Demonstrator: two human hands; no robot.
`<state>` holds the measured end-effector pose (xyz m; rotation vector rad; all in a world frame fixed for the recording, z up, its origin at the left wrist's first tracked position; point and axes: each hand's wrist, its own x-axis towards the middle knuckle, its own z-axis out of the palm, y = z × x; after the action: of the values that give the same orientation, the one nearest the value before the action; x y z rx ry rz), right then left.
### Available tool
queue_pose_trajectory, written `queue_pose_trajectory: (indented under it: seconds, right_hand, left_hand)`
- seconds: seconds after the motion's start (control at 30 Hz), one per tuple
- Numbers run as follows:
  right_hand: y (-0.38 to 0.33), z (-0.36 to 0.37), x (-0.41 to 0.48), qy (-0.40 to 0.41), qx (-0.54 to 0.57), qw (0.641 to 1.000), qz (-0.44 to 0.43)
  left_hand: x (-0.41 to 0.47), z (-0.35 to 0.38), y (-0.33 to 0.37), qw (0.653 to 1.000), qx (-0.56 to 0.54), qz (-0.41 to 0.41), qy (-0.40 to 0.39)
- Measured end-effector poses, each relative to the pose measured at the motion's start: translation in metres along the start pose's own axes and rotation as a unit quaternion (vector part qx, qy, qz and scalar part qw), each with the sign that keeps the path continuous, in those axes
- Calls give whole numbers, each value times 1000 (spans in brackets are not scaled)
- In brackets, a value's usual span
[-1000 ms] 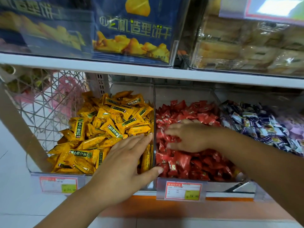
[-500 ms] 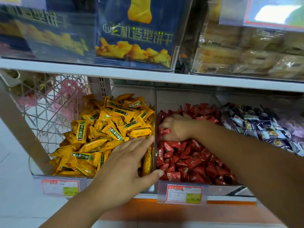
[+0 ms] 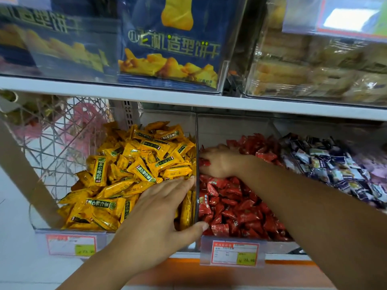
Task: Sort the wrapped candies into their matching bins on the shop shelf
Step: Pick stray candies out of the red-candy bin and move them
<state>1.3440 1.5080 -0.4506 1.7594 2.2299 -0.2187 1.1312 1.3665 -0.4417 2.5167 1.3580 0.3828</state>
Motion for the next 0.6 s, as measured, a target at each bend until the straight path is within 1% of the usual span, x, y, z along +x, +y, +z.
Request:
queue_pose_trajectory:
  seconds: [0.07,0.2,0.27,0.33,0.43,0.5,0.57,0.6]
  right_hand:
    - [0,2,-2,-43,-25,999,2]
    - [9,-7,-28,-105,-24,994,-30]
    - [14,-8,-45,-94,6,995,-30]
    - [19,-10,-63,-80,72,994,-33]
    - [24,-18,-87,-87,100,990,-56]
    - [24,-29,-99,-95,134,984,-73]
    - [22,-49,-113,-89,185,976,-66]
    - [22,-57,-121,-83,189,976,-64]
  left_hand:
    - [0,-1,1,1000,-3,-1,3]
    - [-1,2,-2,1000,-18,-4,7]
    - [0,3,-3,1000,-27,-1,14]
    - [0,3,-2,999,-25,-1,21]
    - [0,2,1,1000,-19,0,21]
    - [0,1,1,999,-27,0,24]
    - [0,2,0,999,-33,0,27]
    - [-1,2,0,999,-33,0,28]
